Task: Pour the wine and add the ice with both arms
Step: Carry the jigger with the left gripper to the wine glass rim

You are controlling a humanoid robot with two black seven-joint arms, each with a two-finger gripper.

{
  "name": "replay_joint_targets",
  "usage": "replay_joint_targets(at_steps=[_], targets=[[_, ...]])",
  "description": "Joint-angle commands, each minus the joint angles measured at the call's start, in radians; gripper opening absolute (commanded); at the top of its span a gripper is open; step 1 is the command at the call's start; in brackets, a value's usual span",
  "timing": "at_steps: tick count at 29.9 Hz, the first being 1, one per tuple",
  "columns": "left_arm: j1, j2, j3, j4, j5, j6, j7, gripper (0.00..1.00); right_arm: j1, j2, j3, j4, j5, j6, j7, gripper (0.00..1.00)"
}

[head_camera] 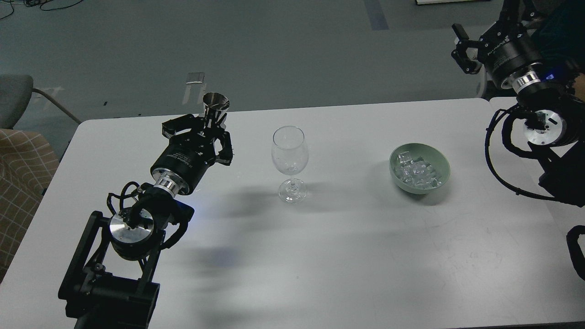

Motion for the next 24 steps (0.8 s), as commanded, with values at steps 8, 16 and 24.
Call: replay_joint_targets(at_steps=[8, 16, 24], targets=[[0.004, 0.0, 0.079, -0.032, 0.012, 0.027, -0.006, 0.04, -0.005, -0.001, 0.002, 0.001, 0.0, 0.001, 0.0, 1.0], [0.002, 0.0, 0.105, -0.033, 0.086, 0.041, -0.015, 0.04, -0.006, -0.001, 0.002, 0.001, 0.0, -0.001, 0.0, 1.0], [-0.002, 0.0, 0.113, -0.033, 0.141, 0.067, -0.02, 0.04, -0.006, 0.001, 0.002, 0.001, 0.0, -0.001, 0.0, 1.0]])
